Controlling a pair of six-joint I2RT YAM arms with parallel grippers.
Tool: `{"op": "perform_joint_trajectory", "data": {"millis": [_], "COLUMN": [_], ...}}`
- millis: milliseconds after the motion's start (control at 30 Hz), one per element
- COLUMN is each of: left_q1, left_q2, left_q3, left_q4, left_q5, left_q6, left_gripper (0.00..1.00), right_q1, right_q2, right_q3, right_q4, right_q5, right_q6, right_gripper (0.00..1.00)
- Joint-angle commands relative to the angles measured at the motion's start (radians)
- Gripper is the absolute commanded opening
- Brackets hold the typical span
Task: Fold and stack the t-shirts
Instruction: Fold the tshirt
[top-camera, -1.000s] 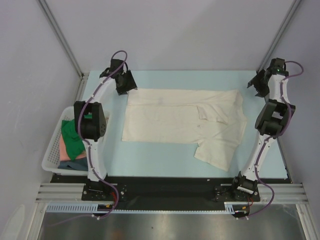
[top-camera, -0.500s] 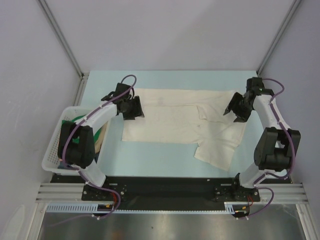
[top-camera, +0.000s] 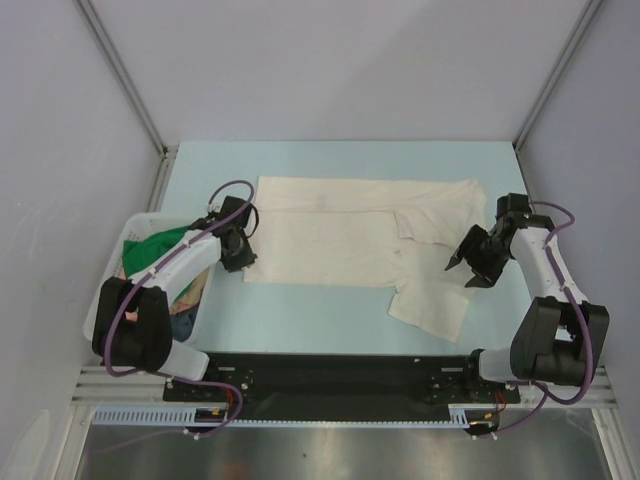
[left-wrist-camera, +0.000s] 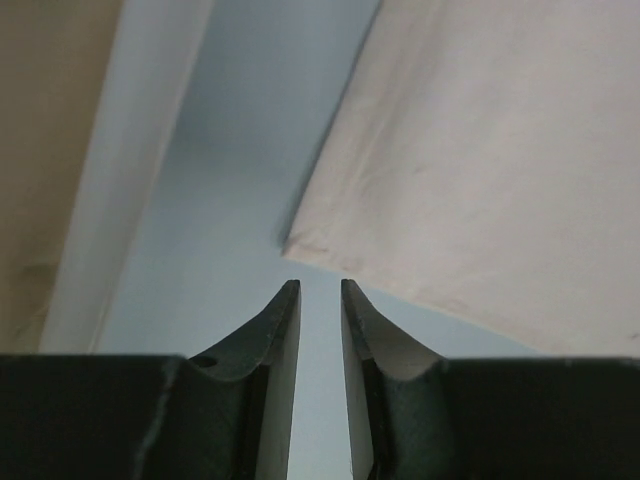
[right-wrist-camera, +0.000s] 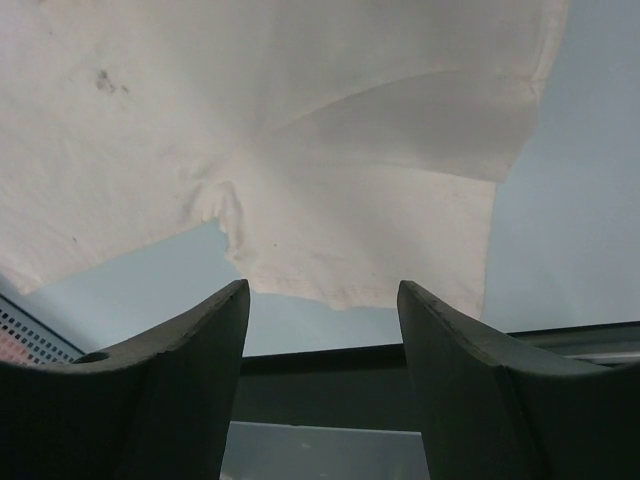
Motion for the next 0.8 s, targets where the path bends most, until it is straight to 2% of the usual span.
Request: {"op": "perform_joint_trajectory", "data": {"millis": [0,133,433,767], "left_q1": [-0.01,-0.011,-0.011,-0.007], "left_q2": [-0.074,-0.1,-0.014,0.044], "left_q3": [-0.065,-0.135,-0.149,-0.164], "left_q4": [-0.071,-0.031,0.073,0.101], "left_q5": [-0.126,-0.124,-0.101,-0.097], "left_q6": [-0.136,-0.188,-0.167,-0.165], "left_gripper": [0.27,0.32,0.5,0.5], "right_q1": [-0.019,-0.018,-0.014,-0.025], "right_q2": [-0.064,-0.093,-0.069,-0.057], "right_q3": [-0.002,-0.025,-0.015,-0.038], "right_q4": [-0.026,-0.028,-0.04,-0.023], "right_q5": [-0.007,-0.033,-0.042,-0.056], "right_q6": [-0.027,-0.017,-0.038,-0.03], "right_gripper": [0.67,0.67,0.67,0.66]}}
